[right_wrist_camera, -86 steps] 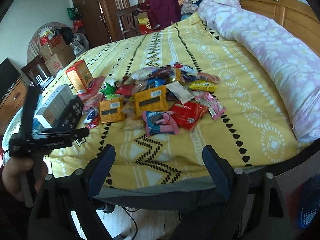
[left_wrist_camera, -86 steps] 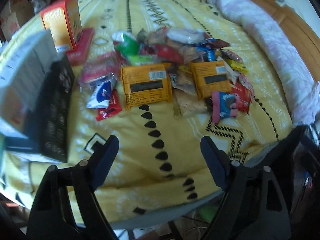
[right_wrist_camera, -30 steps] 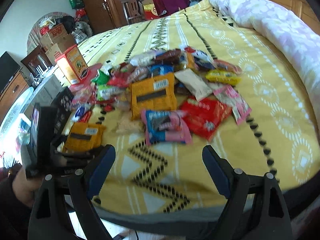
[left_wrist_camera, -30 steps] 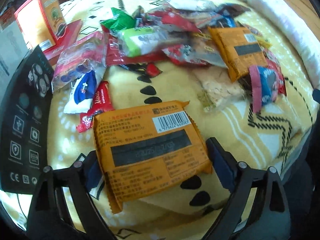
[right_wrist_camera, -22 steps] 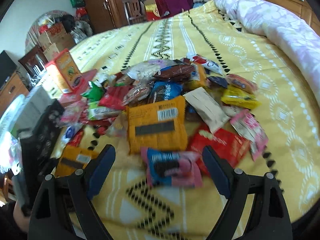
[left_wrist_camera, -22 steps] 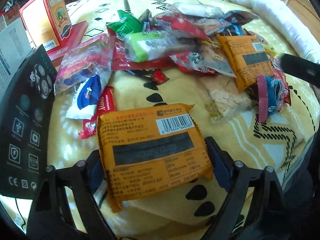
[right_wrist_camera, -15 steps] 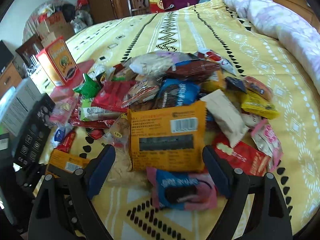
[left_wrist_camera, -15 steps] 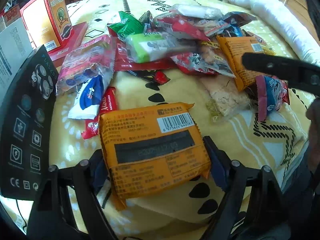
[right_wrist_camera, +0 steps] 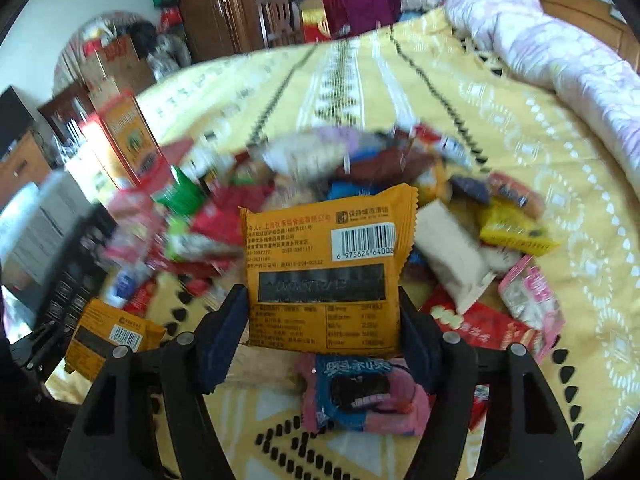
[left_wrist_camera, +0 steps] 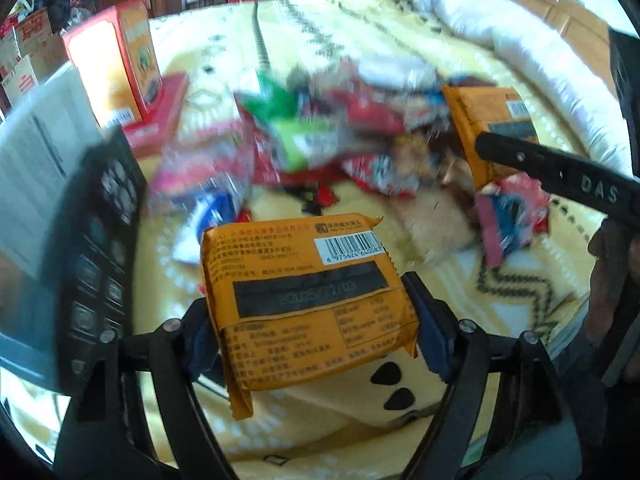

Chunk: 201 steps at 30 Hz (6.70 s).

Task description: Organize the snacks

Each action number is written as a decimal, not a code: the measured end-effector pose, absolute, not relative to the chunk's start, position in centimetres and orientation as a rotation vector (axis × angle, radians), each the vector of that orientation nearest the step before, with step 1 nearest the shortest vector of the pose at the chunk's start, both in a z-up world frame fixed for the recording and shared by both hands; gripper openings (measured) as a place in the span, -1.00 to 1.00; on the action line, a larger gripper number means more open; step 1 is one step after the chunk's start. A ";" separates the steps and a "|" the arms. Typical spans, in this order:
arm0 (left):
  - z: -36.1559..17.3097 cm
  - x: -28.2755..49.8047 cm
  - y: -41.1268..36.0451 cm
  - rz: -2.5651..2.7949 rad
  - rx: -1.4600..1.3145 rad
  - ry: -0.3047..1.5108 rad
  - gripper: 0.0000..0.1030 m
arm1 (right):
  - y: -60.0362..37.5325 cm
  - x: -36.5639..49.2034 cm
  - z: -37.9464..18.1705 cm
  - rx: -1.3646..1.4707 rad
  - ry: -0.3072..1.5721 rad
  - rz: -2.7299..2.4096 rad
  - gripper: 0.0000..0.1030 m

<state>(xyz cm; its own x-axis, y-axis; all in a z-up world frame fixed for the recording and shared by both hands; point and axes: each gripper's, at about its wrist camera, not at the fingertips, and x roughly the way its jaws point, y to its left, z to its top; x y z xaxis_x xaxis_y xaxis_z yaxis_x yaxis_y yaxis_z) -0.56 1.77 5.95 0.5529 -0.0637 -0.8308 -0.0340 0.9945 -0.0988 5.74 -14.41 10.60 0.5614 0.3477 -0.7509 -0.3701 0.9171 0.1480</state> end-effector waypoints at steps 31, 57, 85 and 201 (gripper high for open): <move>19.9 -16.2 31.6 0.683 -0.344 0.674 0.57 | 20.1 -7.0 28.3 -0.092 0.736 1.121 0.42; 17.8 -18.2 35.9 0.713 -0.427 0.716 0.58 | 28.8 -10.2 24.3 -0.208 0.837 1.182 0.43; 17.9 -19.0 34.7 0.698 -0.427 0.722 0.60 | 19.3 -12.3 22.5 -0.215 0.778 1.098 0.56; 3.7 3.2 -0.5 0.091 -0.176 1.120 0.58 | -18.3 -2.8 4.0 -0.024 1.065 0.634 0.23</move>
<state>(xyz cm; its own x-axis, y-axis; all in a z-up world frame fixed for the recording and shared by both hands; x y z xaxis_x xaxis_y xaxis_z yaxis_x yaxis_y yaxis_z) 3.17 -0.48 3.71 0.4338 -0.0154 -0.9009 -0.1611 0.9824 -0.0944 -2.79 -18.28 3.99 0.3253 0.4728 -0.8189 -0.4950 0.8230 0.2785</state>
